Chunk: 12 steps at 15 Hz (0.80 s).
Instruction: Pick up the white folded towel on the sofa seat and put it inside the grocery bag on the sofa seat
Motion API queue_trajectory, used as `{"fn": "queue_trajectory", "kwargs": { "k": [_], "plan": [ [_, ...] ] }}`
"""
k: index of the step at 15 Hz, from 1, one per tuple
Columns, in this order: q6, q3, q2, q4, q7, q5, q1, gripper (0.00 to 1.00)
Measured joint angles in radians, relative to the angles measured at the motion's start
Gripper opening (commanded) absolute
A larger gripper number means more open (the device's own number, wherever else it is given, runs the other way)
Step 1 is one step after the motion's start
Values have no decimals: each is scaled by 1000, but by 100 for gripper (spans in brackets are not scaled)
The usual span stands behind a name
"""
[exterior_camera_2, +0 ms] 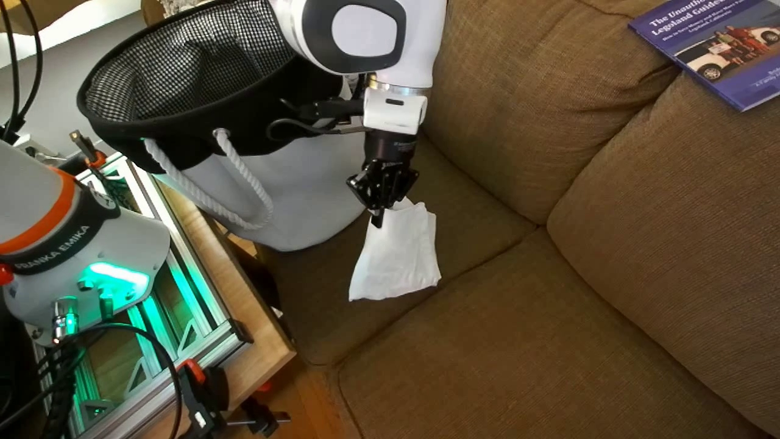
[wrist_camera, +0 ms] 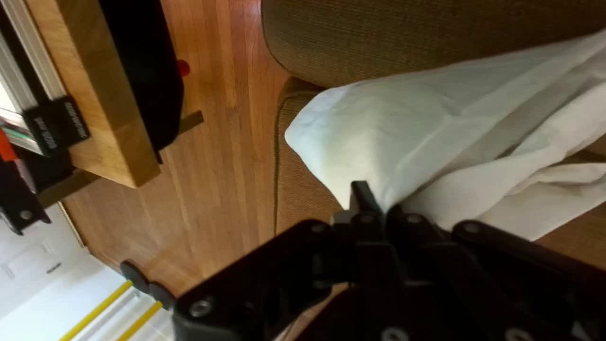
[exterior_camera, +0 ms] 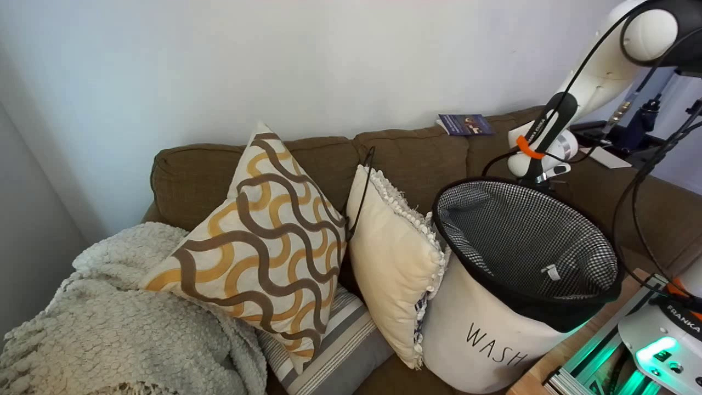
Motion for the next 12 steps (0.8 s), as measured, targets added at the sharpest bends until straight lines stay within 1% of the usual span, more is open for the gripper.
{"fn": "queue_trajectory", "kwargs": {
  "k": [2,4,5,6,8,9,11,12],
  "plan": [
    [16,-47,-99,-95,123,-76,9,1],
    [49,-104,-197,-179,241,-184,8,1],
    [74,-140,-245,-219,306,-259,7,5],
    [80,-145,-279,-240,324,-293,-11,5],
    [78,-104,-285,-233,321,-293,-53,5],
    [78,-90,-277,-227,322,-293,-56,1],
    [78,-66,-266,-221,325,-293,-65,1],
    [78,-37,-266,-219,325,-290,-87,1]
  ]
}}
